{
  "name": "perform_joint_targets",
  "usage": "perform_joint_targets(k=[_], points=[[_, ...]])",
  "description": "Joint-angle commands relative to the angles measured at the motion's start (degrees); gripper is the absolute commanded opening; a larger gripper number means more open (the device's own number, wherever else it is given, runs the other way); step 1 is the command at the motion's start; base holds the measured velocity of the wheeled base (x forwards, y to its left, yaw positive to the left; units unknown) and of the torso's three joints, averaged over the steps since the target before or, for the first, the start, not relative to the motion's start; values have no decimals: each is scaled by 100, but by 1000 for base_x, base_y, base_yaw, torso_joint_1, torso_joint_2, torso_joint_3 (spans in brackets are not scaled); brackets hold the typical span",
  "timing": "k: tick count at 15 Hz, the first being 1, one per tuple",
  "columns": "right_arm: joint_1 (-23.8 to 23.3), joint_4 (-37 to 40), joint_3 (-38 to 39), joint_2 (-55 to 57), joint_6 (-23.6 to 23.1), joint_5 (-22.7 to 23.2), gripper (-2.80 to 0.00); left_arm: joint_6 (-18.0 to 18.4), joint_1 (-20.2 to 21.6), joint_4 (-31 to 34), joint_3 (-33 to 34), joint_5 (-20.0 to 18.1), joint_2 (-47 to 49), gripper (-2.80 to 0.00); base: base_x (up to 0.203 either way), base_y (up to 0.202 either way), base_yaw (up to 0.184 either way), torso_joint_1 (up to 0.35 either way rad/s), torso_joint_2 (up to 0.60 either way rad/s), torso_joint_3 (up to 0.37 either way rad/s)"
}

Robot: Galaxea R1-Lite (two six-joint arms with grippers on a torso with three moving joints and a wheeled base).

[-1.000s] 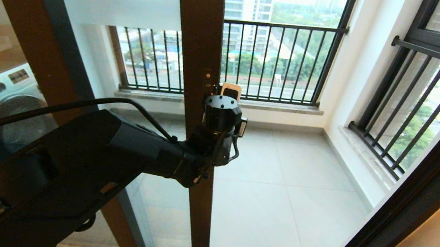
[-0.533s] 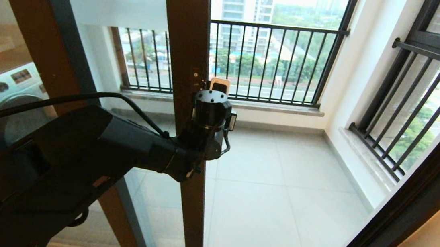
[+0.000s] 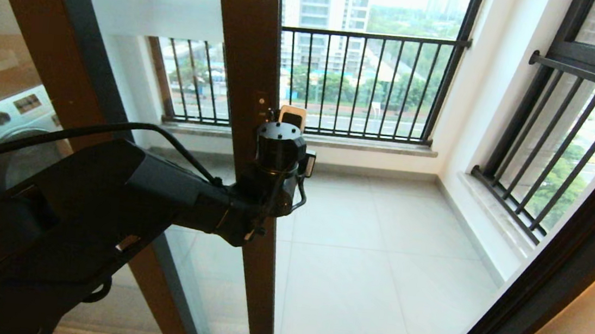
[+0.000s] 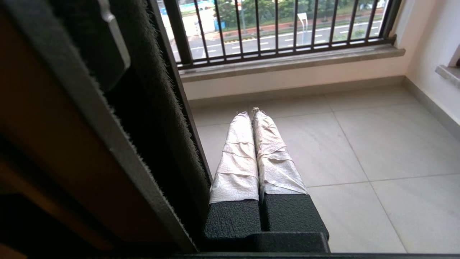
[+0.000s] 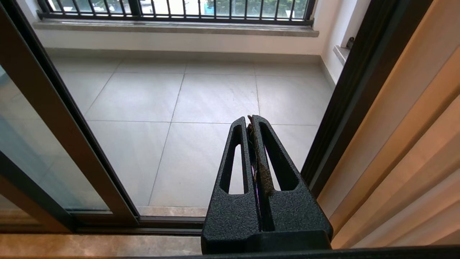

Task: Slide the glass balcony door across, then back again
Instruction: Open the slid door

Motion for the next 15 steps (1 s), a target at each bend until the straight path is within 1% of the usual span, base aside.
perform_joint_targets(k=[1, 7, 15], points=[[3, 7, 0, -2, -4, 1, -280, 3, 104, -21, 33, 54, -5, -280, 0, 0, 0, 0, 0, 0], [-2, 6, 0, -2, -4, 1, -280, 12, 292, -105, 170, 46, -53, -280, 0, 0, 0, 0, 0, 0], [1, -2, 0, -2, -4, 6, -280, 21, 415, -154, 287, 46, -163, -280, 0, 0, 0, 0, 0, 0]])
